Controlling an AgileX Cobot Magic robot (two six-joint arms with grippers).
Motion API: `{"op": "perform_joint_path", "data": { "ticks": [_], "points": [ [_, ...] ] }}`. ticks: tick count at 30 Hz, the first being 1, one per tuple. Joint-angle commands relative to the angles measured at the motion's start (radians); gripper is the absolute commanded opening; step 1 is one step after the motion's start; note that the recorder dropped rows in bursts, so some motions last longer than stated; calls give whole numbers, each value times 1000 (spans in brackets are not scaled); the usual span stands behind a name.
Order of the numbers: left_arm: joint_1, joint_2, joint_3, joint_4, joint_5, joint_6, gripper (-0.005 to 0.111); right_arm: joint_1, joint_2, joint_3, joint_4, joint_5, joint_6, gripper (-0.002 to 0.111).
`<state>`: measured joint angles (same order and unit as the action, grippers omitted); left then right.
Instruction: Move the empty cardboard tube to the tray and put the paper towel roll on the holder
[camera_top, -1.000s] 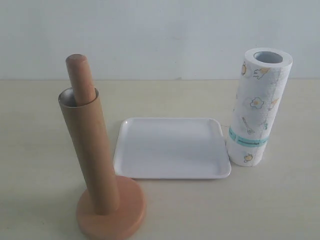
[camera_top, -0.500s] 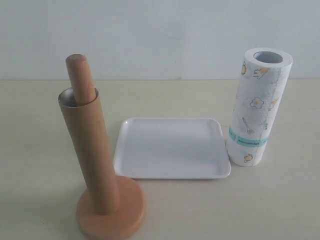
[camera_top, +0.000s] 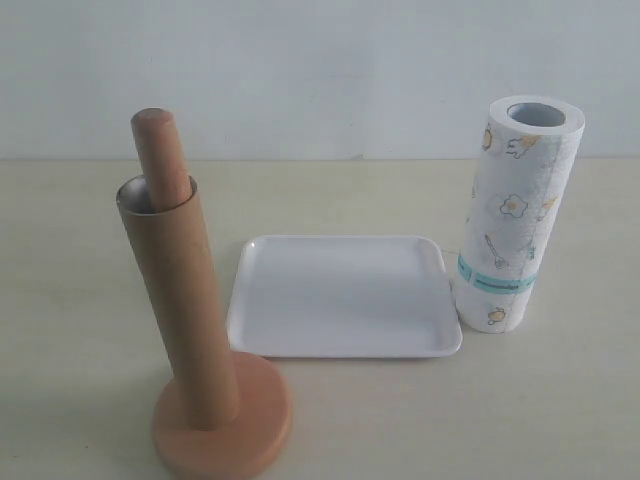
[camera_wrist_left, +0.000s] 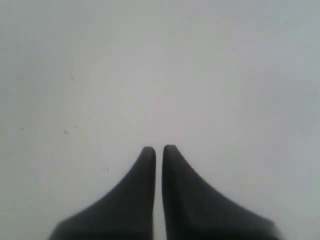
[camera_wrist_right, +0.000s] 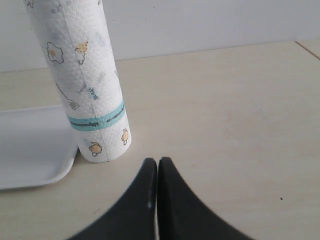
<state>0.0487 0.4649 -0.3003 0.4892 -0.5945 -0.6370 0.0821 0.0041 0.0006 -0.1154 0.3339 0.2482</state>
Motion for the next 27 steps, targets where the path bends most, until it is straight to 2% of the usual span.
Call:
{"op": "perform_joint_path", "data": {
  "ticks": [1, 5, 12, 14, 20, 25, 27],
  "points": [
    [0, 200, 34, 177, -96, -85, 4, -3, -4, -1, -4, -5, 0, 0],
    [0, 300, 131, 177, -264, -35, 4, -3, -4, -1, -4, -5, 0, 0],
    [0, 434, 271, 189, -421, 79, 4, -3, -4, -1, -4, -5, 0, 0],
    [0, 461, 293, 238, -475, 82, 4, -3, -4, -1, -4, -5, 0, 0],
    [0, 550, 298, 466, -485, 73, 4, -3, -4, -1, -4, -5, 0, 0],
    [0, 609, 298, 463, -483, 73, 4, -3, -4, -1, -4, -5, 0, 0],
    [0, 635, 298, 479, -506, 79, 8, -3, -4, -1, -4, -5, 0, 0]
  ]
}}
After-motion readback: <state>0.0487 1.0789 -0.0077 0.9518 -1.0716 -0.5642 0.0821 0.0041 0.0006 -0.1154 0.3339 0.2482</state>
